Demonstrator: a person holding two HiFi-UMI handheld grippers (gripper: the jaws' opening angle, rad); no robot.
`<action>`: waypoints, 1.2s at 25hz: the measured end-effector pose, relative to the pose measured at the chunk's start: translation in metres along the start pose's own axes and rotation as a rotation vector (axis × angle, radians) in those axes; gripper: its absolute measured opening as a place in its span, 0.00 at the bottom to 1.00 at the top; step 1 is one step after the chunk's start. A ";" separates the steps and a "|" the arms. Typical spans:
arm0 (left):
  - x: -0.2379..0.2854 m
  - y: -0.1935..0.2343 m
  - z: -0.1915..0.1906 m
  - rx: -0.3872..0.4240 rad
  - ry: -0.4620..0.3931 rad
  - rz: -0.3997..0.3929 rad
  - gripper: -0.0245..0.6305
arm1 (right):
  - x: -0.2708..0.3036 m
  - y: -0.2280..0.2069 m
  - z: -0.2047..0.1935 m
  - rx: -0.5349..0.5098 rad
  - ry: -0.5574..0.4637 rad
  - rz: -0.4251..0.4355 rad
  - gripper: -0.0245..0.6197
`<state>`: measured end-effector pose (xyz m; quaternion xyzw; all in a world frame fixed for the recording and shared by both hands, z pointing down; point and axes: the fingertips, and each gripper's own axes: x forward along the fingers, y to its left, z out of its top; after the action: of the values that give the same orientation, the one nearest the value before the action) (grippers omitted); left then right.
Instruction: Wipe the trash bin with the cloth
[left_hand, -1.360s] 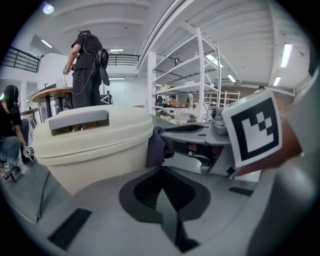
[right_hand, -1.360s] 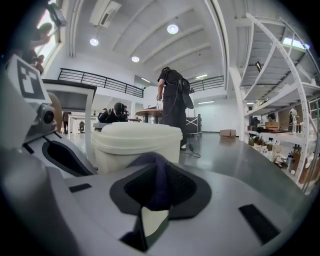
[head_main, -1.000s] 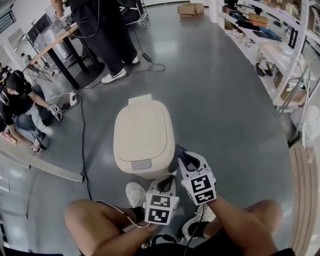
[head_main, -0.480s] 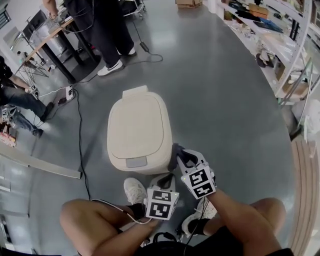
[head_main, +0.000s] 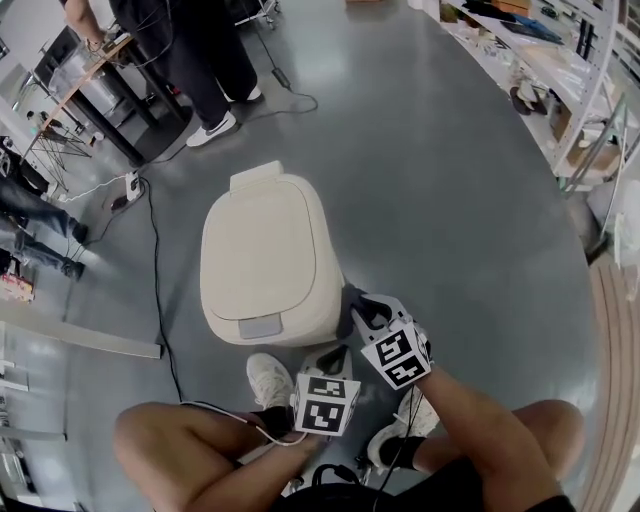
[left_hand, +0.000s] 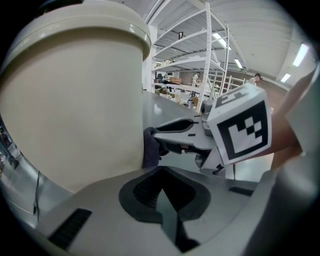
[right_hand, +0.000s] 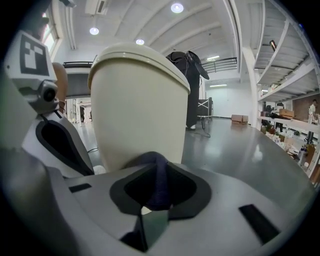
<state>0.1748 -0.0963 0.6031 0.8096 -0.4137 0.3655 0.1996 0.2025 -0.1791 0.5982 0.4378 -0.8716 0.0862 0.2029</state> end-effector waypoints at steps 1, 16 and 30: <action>0.002 -0.001 -0.001 -0.016 0.008 -0.004 0.03 | 0.002 0.000 -0.005 -0.002 0.008 0.000 0.14; 0.029 0.000 -0.016 -0.048 0.035 -0.027 0.03 | 0.033 -0.001 -0.063 0.137 -0.002 0.029 0.14; 0.011 -0.012 0.017 -0.064 -0.069 -0.054 0.03 | -0.005 -0.028 0.045 -0.026 -0.256 0.002 0.14</action>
<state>0.1961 -0.1061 0.6005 0.8258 -0.4100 0.3183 0.2206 0.2152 -0.2074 0.5552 0.4415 -0.8919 0.0185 0.0957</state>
